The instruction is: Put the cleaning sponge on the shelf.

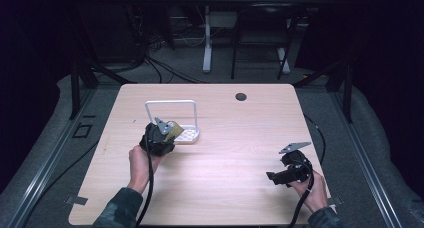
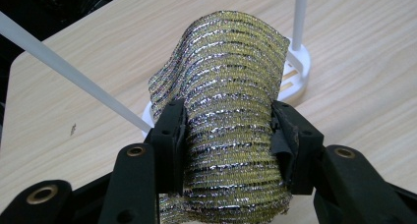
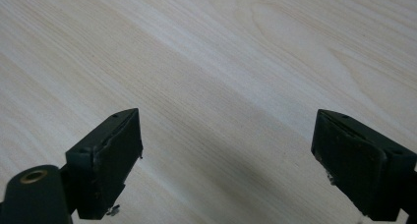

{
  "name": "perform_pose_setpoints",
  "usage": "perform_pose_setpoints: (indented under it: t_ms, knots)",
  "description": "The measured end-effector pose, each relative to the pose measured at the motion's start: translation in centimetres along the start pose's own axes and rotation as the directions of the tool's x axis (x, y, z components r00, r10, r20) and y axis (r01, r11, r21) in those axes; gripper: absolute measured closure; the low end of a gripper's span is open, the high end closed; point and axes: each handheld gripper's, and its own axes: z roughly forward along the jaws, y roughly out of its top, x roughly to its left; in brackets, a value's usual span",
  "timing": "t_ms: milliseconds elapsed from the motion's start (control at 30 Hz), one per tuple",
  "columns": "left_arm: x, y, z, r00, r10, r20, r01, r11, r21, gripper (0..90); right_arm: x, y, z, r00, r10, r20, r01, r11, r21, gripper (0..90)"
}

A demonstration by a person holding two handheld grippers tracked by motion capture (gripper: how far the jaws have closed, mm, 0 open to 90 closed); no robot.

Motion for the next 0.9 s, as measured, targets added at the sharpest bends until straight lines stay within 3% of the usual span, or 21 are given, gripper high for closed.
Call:
perform_pose_setpoints:
  t_ms: [167, 467, 900]
  knots:
    - [0.0, 0.5, 0.5, 0.9999, -0.013, -0.011, 0.012, 0.9999, -0.010, 52.7, -0.1, 0.0, 0.0, 1.0000, 0.009, -0.001, -0.009, 1.0000, -0.004, 11.1]
    - [-0.6, 1.6, 1.7, 0.9992, 0.000, -0.041, -0.001, 1.0000, -0.009, 52.5, 0.0, 0.0, 0.0, 1.0000, 0.003, 0.000, -0.003, 1.0000, -0.003, 11.2]
    - [-1.0, 2.2, 3.2, 0.9995, -0.018, -0.028, 0.018, 0.9998, -0.006, 52.1, 0.0, -0.1, -0.1, 1.0000, 0.009, -0.004, -0.009, 0.9999, -0.011, 11.2]
